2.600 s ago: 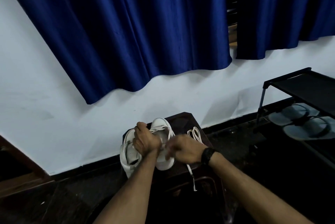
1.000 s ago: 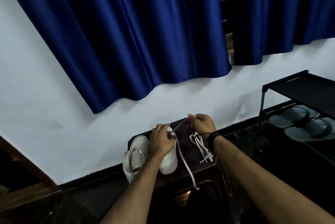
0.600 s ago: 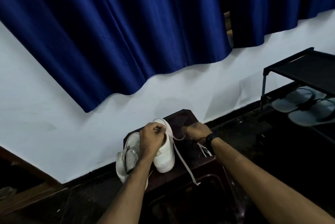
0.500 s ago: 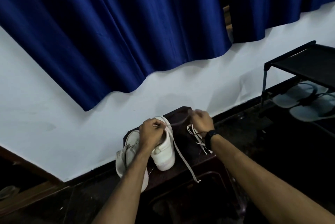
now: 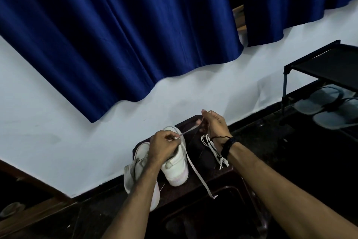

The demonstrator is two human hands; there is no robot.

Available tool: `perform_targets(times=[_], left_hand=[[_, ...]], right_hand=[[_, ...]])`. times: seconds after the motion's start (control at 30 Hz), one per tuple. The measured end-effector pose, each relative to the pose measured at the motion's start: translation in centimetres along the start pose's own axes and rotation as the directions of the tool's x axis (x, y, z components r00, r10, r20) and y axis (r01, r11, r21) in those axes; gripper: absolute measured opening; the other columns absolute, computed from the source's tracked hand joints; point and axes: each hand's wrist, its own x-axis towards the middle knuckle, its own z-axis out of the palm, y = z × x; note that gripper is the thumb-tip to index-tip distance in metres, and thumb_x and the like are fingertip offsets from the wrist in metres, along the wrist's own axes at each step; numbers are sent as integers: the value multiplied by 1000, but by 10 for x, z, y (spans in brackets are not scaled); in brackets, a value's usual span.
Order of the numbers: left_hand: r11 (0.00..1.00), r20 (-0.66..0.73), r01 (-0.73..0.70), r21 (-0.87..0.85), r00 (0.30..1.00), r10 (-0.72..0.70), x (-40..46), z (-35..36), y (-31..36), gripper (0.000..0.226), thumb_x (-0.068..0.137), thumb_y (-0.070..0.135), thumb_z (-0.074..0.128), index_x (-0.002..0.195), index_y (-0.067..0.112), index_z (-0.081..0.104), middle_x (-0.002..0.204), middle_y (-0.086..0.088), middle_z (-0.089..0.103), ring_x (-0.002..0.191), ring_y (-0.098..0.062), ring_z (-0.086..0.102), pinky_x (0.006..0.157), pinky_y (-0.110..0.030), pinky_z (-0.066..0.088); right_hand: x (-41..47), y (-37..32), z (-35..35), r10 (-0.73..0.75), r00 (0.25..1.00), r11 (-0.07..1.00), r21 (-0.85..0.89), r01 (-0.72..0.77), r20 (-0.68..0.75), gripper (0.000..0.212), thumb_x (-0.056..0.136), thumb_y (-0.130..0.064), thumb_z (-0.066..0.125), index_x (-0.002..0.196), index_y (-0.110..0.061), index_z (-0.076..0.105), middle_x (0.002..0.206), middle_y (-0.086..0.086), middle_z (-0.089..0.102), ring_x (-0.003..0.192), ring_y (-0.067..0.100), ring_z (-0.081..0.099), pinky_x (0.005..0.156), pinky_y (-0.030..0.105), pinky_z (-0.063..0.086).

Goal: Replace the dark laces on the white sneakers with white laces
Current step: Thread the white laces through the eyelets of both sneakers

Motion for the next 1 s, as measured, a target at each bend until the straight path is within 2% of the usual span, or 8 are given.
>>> perform_targets(times=[0.13, 0.23, 0.3, 0.4, 0.57, 0.7, 0.8, 1.0], left_hand=[[965, -129, -102, 242, 982, 136, -1, 7, -8, 3, 75, 30, 74, 76, 33, 76, 80, 15, 64, 76, -3, 62, 69, -26, 51], [938, -140, -112, 326, 976, 166, 4, 10, -8, 9, 82, 34, 71, 78, 26, 74, 87, 11, 66, 77, -12, 63, 66, -32, 52], [953, -113, -118, 278, 981, 155, 7, 10, -7, 11, 85, 30, 70, 76, 24, 71, 87, 11, 66, 76, -12, 63, 68, -30, 51], [1000, -64, -11, 23, 998, 12, 16, 9, -12, 13, 89, 21, 67, 77, 19, 68, 83, 7, 69, 79, -14, 65, 76, -28, 51], [977, 118, 201, -73, 974, -191, 34, 2, -14, 14, 97, 18, 55, 86, 16, 63, 88, -4, 68, 87, -25, 66, 84, -40, 53], [973, 176, 229, -18, 959, -223, 41, -1, -5, 22, 99, 22, 51, 80, 17, 62, 81, -6, 65, 75, -20, 62, 67, -33, 50], [961, 234, 264, -85, 943, -238, 41, 0, 1, 25, 100, 15, 47, 78, 14, 59, 76, -4, 59, 69, -15, 56, 59, -26, 45], [937, 373, 242, -254, 918, -135, 30, -2, 0, 16, 102, 13, 47, 95, 9, 61, 94, 2, 69, 76, -5, 56, 71, -23, 41]], right_hand=[[2, -1, 0, -116, 993, 976, -189, 110, -24, 36, 99, -27, 53, 66, -14, 46, 66, 6, 64, 49, 8, 49, 47, 17, 38], [9, -4, 3, -115, 993, 990, -84, 116, 12, 30, 100, -23, 50, 72, -14, 44, 78, 12, 68, 55, 14, 60, 51, 20, 45], [14, -5, 6, -100, 994, 995, 9, 99, 43, 27, 101, -21, 48, 76, -13, 46, 85, 14, 68, 66, 19, 66, 59, 23, 52], [20, -1, 9, -70, 997, 995, 68, 67, 40, 26, 102, -18, 47, 77, -10, 49, 79, 12, 66, 66, 21, 65, 64, 27, 54], [24, 17, 0, -4, 999, 959, -284, -9, -46, 27, 93, -29, 61, 71, -19, 49, 63, 0, 58, 60, 17, 52, 64, 32, 44], [19, 24, -10, 15, 1000, 739, -673, 5, 24, 21, 85, -31, 70, 73, -22, 54, 75, -7, 61, 72, 10, 56, 68, 24, 42], [15, 27, -17, 115, 984, 566, -823, 46, 134, 21, 82, -33, 71, 70, -25, 55, 81, -7, 64, 82, 12, 59, 78, 26, 47], [12, 23, -22, 223, 937, 233, -948, 217, 270, 18, 86, -33, 60, 91, -21, 72, 106, 8, 71, 102, 25, 64, 81, 26, 50]])
